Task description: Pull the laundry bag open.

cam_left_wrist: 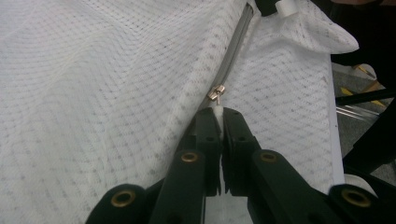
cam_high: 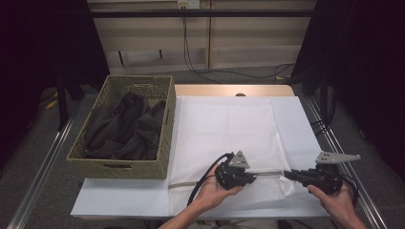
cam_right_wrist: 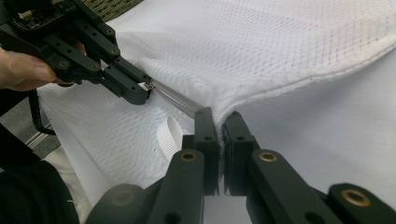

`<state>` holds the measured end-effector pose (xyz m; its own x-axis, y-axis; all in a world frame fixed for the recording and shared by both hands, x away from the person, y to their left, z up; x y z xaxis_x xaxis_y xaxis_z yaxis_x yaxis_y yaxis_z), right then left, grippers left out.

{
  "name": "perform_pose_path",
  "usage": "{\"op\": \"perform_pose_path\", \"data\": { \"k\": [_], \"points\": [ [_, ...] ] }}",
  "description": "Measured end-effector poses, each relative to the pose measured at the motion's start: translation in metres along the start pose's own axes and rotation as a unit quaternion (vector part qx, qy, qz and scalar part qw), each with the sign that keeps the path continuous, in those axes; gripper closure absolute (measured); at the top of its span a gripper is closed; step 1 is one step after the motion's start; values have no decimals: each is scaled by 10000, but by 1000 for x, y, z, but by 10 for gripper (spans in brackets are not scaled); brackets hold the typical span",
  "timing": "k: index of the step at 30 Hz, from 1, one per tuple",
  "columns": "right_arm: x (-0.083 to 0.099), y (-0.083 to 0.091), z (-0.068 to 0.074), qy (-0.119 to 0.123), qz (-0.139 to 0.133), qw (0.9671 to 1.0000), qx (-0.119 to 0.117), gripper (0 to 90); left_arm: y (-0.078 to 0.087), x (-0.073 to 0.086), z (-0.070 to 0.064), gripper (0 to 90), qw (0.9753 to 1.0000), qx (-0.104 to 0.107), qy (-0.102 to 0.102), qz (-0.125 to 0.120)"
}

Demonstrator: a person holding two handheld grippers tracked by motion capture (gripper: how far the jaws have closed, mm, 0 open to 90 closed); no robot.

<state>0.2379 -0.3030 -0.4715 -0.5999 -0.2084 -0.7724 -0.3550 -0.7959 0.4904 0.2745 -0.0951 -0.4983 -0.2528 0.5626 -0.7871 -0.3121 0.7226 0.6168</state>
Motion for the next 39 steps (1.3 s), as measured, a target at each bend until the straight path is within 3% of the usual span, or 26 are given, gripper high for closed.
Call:
{"op": "perform_pose_path", "data": {
  "k": [20,27,28,31,35,39],
  "points": [
    [1,1,0,14,-8,10000,5,865,13,6,5,866,9999,-60,-72,60],
    [1,1,0,2,4,10000,-1,865,17,8,8,866,9999,-105,-24,64],
    [1,1,0,10,1,10000,16,865,16,8,7,866,9999,-64,59,-70],
    [2,2,1,-38,-1,10000,17,865,19,9,9,866,10000,-80,-34,16],
    [2,2,1,9,3,10000,7,864,21,9,8,865,10000,-63,33,9],
    [2,2,1,2,1,10000,19,864,21,9,9,865,9999,-93,-32,41]
  ]
}}
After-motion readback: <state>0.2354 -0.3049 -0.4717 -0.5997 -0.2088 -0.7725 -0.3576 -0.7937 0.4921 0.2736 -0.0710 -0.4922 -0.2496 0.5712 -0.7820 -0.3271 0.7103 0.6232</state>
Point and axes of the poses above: each handheld gripper's, and its own axes: y roughly backward along the jaws, x roughly out of its underside, z roughly to its left, the point moved 6 cm from there along -y, roughly forward along the jaws, and after that the axes turned 14 degrees about -x, right-handed, at the moved point
